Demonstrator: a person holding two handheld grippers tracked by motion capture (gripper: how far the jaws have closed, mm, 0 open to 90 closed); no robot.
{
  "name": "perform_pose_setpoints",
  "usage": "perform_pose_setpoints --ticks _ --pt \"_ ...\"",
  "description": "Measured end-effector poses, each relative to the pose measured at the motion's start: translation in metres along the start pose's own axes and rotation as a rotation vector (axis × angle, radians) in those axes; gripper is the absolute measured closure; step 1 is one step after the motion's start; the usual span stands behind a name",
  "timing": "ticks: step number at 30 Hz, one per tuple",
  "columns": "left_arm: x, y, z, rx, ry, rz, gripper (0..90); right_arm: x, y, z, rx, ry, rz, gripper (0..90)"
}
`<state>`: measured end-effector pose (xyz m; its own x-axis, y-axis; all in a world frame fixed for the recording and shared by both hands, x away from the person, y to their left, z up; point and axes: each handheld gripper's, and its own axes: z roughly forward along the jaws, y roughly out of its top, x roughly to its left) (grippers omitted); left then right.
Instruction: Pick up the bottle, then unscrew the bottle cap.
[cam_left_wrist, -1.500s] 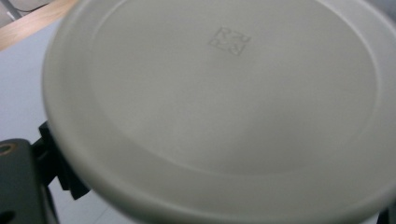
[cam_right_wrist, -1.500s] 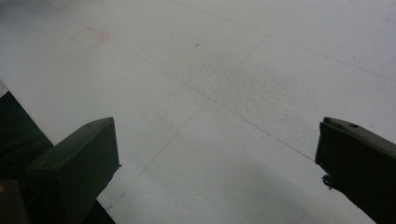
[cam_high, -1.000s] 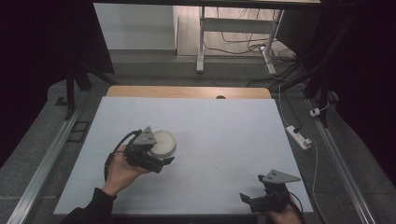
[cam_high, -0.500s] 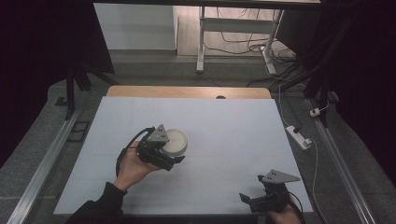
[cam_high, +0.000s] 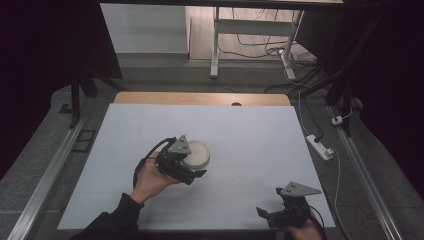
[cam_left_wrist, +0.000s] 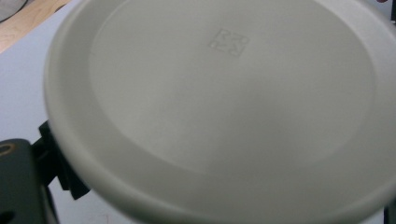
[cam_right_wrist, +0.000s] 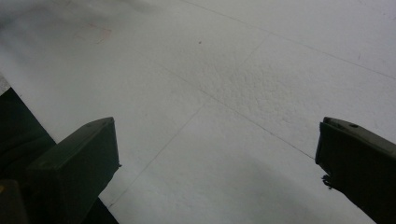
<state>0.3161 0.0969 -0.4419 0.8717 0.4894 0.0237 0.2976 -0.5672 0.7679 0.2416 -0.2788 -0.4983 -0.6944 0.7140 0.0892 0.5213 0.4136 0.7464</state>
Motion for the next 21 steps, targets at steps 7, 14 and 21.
perform_pose_setpoints --ticks 7,14,21 --pt "-0.0006 -0.0024 0.0024 -0.011 -0.017 -0.020 6.8 0.0004 -0.0001 -0.0016 -0.015 -0.003 -0.006 0.0" --pt "-0.0018 -0.0020 -0.0005 -0.024 -0.025 -0.018 6.7 -0.0007 0.0004 -0.0038 -0.043 -0.006 0.015 0.0" --pt "-0.0012 -0.0037 -0.0021 -0.038 -0.031 -0.033 6.8 0.0017 0.0051 -0.0066 -0.070 0.008 0.013 0.0"
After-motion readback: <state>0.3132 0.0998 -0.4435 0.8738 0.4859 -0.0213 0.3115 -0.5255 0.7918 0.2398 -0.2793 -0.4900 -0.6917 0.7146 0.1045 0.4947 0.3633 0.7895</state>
